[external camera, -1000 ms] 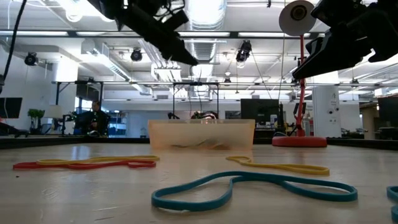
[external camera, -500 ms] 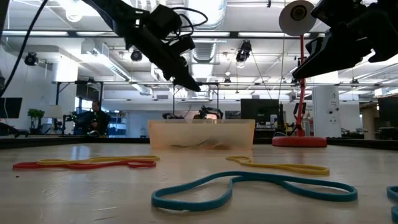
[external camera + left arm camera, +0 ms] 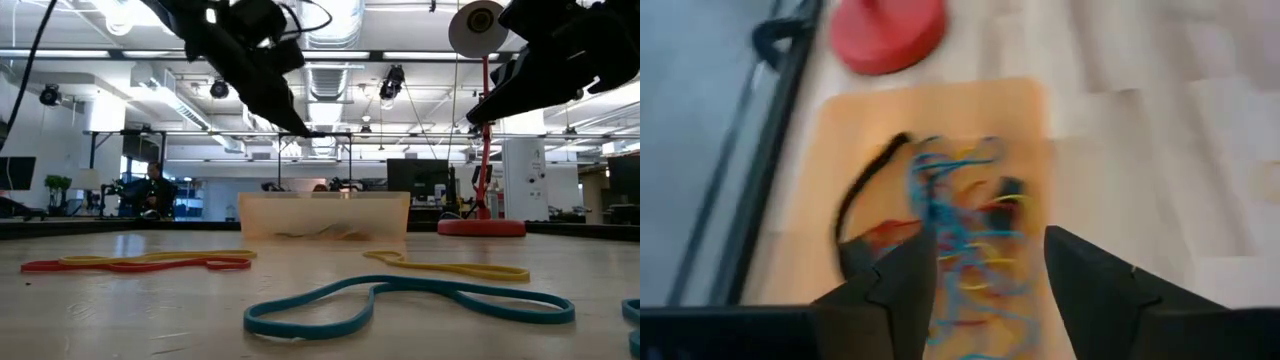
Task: Pick and place rubber bands into bin
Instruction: Put the blue rubber band into the orange bin
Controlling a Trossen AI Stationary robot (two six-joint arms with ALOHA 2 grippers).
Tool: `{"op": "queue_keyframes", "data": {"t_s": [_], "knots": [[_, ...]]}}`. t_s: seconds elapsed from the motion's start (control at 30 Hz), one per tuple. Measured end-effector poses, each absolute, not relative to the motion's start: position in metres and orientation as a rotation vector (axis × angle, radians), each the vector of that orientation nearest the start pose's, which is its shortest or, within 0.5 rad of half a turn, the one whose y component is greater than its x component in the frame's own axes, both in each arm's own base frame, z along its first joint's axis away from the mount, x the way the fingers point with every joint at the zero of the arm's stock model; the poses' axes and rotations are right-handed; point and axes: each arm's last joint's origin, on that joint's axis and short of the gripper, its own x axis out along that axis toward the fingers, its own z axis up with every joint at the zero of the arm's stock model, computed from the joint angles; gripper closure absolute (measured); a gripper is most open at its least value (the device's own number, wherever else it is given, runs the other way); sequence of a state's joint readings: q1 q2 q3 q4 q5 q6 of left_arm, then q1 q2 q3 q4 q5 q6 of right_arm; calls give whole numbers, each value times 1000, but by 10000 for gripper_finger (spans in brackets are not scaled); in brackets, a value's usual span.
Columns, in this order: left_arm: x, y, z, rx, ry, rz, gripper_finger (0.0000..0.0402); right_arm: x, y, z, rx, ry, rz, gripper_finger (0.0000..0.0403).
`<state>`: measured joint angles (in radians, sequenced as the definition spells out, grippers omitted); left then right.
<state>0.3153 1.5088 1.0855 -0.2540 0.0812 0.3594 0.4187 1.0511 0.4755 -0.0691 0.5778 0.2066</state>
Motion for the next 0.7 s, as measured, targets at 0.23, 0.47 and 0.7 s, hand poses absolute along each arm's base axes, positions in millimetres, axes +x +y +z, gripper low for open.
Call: {"op": "queue_keyframes", "data": {"t_s": [0.23,0.47,0.7], "knots": [[297,39,262,249,719,-77,231,207,78,182,-128,540,-60,346],[278,-10,259,265,661,-194,231,227,96,160,-17,640,199,346],[267,-25,252,246,534,-196,230,250,127,145,104,758,337,346]]}}
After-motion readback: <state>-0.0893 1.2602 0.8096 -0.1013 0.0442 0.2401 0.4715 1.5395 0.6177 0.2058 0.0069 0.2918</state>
